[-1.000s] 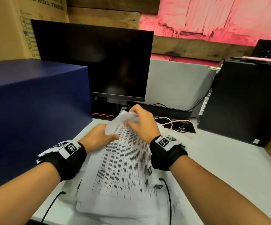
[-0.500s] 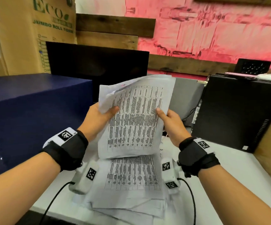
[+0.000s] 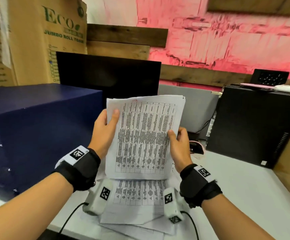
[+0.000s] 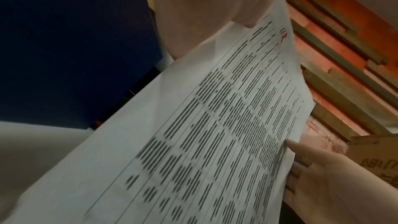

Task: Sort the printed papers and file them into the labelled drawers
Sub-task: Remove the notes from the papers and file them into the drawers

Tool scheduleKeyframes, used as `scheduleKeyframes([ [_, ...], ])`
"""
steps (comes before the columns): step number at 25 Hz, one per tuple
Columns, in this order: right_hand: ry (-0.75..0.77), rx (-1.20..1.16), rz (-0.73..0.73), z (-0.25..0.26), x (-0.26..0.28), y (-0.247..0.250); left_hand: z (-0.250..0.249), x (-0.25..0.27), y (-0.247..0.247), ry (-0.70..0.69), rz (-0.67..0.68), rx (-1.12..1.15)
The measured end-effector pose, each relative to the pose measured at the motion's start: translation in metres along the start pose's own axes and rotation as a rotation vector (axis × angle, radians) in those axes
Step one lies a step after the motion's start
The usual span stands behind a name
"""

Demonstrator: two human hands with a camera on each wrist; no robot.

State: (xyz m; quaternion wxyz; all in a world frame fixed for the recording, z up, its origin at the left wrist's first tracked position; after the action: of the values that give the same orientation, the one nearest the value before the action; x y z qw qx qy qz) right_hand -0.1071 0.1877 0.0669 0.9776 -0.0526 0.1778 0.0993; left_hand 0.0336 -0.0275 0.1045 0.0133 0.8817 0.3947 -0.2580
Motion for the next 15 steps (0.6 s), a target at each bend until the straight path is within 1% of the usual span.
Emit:
scheduleKeyframes([
  [2,0.05,-0.001,-0.039,0.011,-0.008,0.003,-0.017,-0.011,-0.004,-0.047,0.011,0.022],
  [4,0.069,-0.014,-0.062,0.016,-0.013,0.004,-0.025,-0.018,-0.006,-0.067,0.005,0.037],
  [7,0.058,0.003,-0.078,0.003,-0.008,0.004,-0.008,-0.014,-0.002,-0.013,-0.013,0.016],
  [10,0.054,0.042,-0.071,-0.01,0.002,0.004,0.011,-0.002,-0.003,0.018,0.025,-0.024],
  [13,0.08,0.043,-0.077,-0.009,0.005,0.005,0.021,0.006,-0.004,0.046,0.057,-0.028],
  [15,0.098,0.032,-0.074,-0.002,0.005,0.003,0.02,0.005,-0.002,0.047,0.041,-0.021],
])
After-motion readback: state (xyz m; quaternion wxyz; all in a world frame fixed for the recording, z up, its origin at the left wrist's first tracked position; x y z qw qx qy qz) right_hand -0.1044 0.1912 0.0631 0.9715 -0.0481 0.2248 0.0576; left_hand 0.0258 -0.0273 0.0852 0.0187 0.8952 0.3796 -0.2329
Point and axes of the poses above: each hand's wrist, its own x-axis away from the middle knuckle, its own y-axis out of the back of the hand, z = x × y, the point moved 10 cm from there along -x, towards the middle knuckle, and after that the axes turned 5 degrees about -z, right-handed, at the moved point
